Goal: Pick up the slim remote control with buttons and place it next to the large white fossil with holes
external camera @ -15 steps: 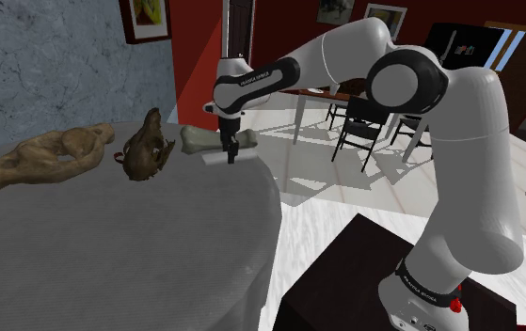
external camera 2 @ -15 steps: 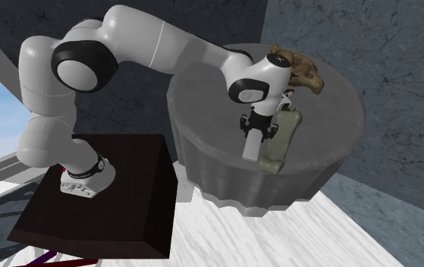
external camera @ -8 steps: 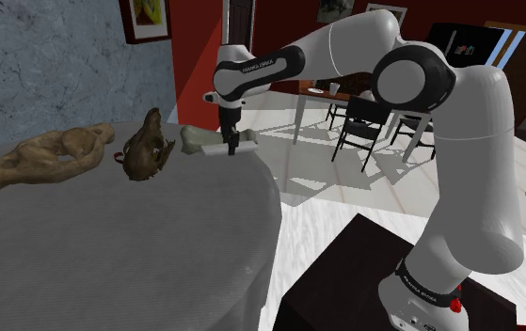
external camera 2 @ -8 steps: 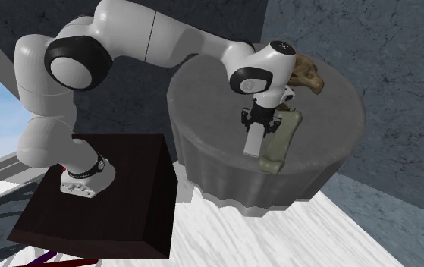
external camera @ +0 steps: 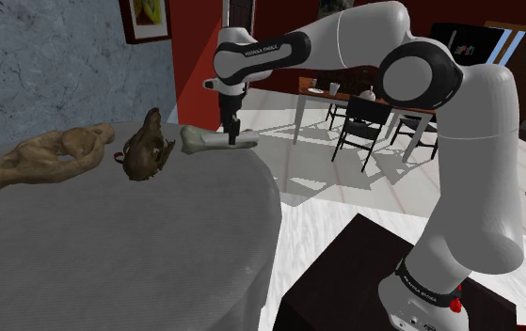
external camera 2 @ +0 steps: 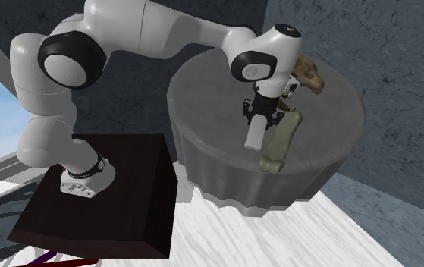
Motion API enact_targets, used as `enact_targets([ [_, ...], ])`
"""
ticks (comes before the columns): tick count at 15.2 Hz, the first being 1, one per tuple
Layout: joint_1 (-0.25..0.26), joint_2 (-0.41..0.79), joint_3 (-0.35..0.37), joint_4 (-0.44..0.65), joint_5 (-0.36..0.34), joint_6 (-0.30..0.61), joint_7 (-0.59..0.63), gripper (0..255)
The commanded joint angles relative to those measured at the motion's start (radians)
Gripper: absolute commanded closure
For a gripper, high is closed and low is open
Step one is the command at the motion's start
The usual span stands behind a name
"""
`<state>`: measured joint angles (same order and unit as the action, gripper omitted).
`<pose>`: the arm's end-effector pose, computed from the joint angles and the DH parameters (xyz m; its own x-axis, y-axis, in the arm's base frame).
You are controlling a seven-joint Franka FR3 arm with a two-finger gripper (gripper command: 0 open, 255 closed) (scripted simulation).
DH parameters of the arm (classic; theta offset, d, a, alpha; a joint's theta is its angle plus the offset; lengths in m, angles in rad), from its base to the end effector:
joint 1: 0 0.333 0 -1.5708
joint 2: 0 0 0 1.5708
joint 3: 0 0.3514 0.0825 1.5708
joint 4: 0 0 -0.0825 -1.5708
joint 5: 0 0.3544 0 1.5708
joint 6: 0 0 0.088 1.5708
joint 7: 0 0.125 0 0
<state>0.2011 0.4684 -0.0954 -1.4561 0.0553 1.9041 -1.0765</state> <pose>0.6729 0.0879 0.4382 0.3870 0.9221 -0.0008 0.9219 -0.3869 -0.0203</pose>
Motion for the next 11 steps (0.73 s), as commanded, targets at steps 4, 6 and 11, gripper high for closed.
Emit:
enact_targets([
  [4, 0.0, -0.01, 0.0, 0.056, -0.002, -0.065, 0.003, 255],
  [6, 0.0, -0.012, -0.001, 0.079, -0.002, -0.091, 0.004, 255],
  [11, -0.002, -0.014, -0.001, 0.143, -0.003, -0.157, 0.005, 255],
])
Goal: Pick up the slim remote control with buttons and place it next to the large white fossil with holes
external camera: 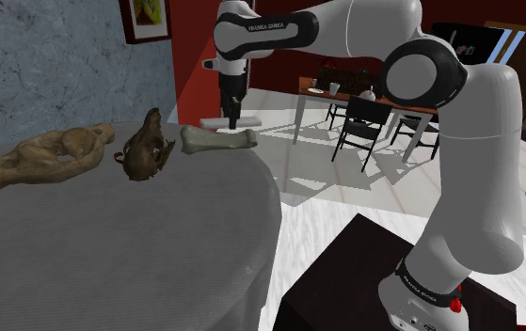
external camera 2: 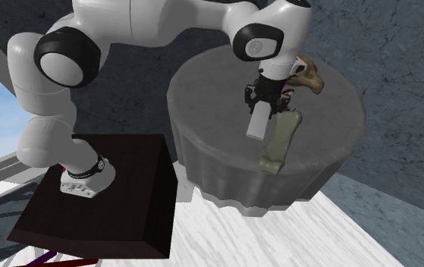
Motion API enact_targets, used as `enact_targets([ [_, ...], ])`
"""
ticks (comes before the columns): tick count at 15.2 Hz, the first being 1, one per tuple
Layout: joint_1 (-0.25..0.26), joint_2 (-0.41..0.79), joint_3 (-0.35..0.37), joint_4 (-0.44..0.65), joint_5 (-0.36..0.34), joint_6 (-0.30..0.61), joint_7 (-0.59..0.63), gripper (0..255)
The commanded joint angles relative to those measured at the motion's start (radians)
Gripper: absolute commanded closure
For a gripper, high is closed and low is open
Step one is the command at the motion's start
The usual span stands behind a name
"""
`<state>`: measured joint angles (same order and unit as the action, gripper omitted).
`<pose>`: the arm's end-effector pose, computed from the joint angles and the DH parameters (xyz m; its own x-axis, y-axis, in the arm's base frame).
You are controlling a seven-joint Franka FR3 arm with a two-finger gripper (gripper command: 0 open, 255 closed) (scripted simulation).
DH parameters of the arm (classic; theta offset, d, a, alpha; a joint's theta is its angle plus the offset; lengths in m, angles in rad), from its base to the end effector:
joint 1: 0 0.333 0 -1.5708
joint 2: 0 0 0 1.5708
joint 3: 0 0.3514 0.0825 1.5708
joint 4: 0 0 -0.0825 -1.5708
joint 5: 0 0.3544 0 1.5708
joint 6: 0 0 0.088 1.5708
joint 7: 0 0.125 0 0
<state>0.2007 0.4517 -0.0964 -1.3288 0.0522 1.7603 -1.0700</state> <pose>0.6708 0.0892 0.4943 0.3872 0.9220 -0.0008 0.9218 -0.3871 -0.0203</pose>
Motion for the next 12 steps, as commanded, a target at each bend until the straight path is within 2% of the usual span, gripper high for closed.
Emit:
enact_targets([
  [1, -0.002, 0.003, 0.0, 0.03, 0.0, -0.027, -0.001, 255],
  [7, -0.004, 0.011, -0.001, 0.117, 0.0, -0.106, 0.001, 255],
  [12, 0.068, 0.047, 0.026, 0.174, -0.008, -0.126, 0.1, 255],
])
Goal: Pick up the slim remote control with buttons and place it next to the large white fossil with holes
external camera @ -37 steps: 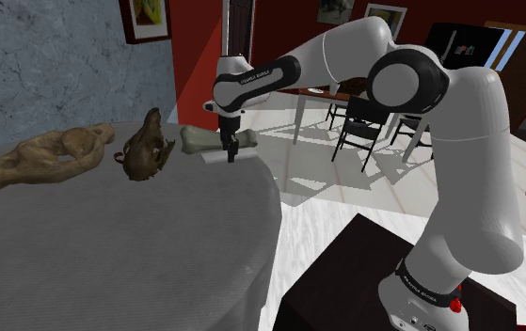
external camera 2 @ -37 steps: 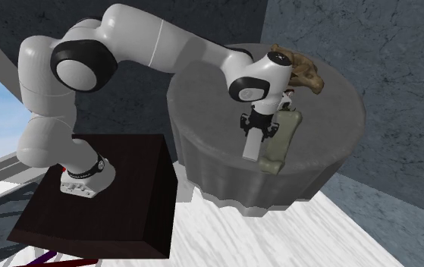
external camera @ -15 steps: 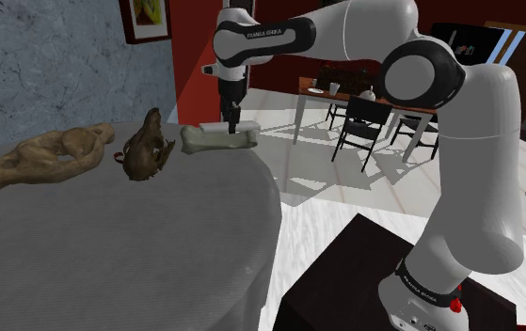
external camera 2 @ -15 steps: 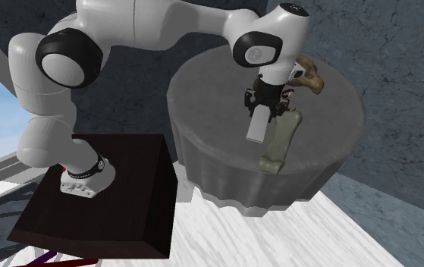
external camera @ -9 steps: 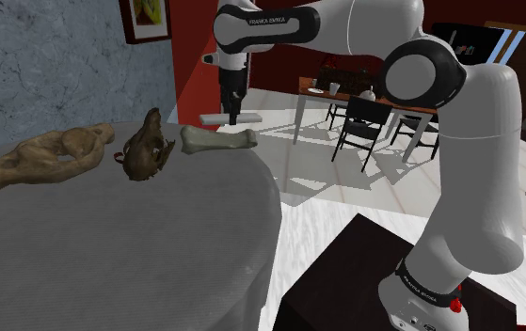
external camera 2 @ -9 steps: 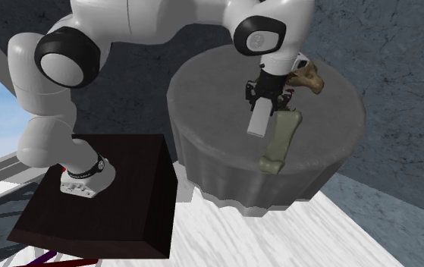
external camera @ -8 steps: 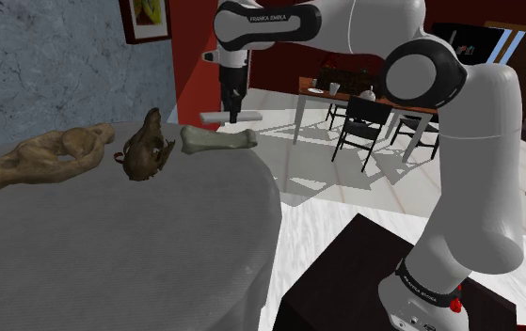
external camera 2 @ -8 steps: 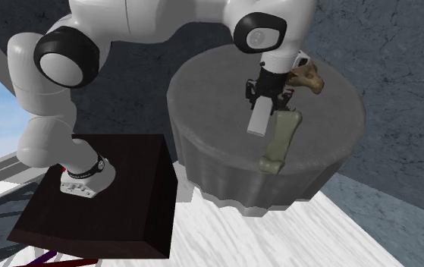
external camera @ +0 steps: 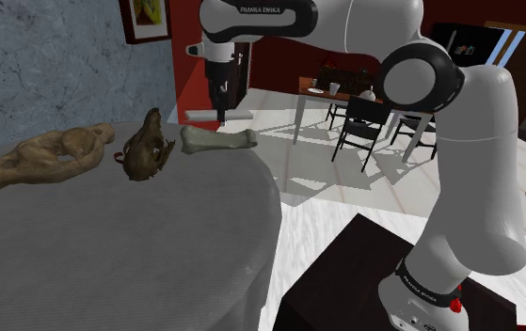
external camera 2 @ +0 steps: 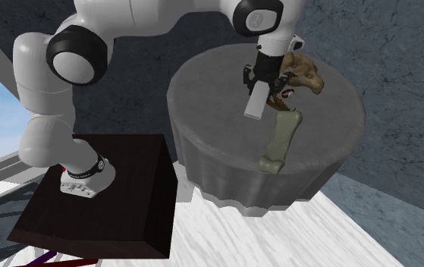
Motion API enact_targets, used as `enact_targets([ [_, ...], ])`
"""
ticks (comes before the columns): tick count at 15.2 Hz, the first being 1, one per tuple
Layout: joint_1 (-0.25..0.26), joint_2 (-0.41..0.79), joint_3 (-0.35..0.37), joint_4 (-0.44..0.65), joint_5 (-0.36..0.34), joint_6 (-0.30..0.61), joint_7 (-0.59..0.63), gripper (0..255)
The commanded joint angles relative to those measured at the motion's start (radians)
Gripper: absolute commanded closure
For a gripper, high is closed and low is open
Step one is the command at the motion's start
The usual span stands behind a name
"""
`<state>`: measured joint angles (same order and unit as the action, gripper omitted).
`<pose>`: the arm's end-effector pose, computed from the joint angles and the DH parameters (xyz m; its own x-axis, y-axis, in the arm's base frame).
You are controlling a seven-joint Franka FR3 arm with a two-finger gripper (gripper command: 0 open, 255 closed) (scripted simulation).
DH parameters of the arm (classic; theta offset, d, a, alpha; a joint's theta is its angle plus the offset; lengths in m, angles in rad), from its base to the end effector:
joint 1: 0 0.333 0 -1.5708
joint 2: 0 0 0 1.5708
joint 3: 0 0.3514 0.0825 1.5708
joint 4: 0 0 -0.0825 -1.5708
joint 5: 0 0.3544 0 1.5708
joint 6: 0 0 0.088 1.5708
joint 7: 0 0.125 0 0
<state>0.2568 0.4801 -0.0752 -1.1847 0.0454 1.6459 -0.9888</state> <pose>0.6669 0.1407 0.5294 0.3858 0.9226 -0.0009 0.9224 -0.3857 -0.0206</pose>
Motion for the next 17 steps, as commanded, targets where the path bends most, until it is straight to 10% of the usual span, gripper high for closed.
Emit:
enact_targets([
  [1, 0.027, 0.029, 0.01, 0.048, -0.002, -0.017, 0.039, 255],
  [10, 0.161, 0.23, 0.05, 0.38, -0.015, -0.146, 0.215, 255],
  [17, 0.164, 0.176, 0.049, 0.193, -0.015, -0.013, 0.212, 255],
])
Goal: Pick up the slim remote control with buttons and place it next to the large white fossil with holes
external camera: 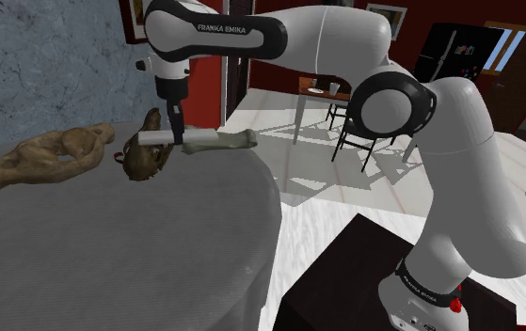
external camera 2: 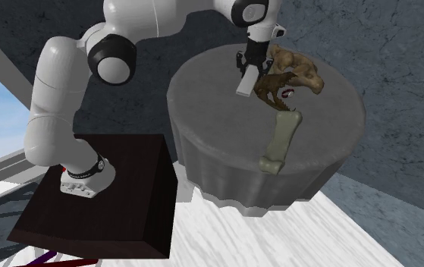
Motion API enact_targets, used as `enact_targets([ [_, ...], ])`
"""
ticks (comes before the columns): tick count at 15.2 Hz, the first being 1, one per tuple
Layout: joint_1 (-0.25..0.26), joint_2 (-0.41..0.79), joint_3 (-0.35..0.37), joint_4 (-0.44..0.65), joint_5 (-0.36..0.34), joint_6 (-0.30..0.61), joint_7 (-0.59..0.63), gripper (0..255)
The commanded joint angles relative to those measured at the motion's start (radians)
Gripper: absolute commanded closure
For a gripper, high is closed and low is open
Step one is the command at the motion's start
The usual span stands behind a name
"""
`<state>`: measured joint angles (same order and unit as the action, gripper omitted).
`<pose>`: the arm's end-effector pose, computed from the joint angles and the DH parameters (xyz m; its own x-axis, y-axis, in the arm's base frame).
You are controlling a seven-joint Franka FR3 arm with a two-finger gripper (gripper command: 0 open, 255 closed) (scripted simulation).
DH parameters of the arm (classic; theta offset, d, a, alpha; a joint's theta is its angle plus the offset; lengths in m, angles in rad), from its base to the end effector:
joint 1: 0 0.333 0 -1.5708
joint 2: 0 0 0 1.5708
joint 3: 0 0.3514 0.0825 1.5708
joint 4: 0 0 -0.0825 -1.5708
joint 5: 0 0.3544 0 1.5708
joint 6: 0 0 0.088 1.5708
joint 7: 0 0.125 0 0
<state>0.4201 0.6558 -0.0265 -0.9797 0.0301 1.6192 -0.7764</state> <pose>0.6652 0.2873 0.4943 0.3868 0.9222 -0.0018 0.9220 -0.3867 -0.0212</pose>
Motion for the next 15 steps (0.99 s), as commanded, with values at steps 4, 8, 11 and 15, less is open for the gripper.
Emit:
enact_targets([
  [4, 0.001, -0.012, 0.0, -0.087, 0.0, 0.076, -0.001, 255],
  [8, 0.002, -0.017, 0.0, -0.149, 0.0, 0.133, -0.002, 255],
  [11, 0.003, -0.016, 0.0, -0.188, 0.0, 0.173, -0.003, 255],
  [15, 0.003, -0.011, 0.0, -0.234, 0.001, 0.224, -0.004, 255],
])
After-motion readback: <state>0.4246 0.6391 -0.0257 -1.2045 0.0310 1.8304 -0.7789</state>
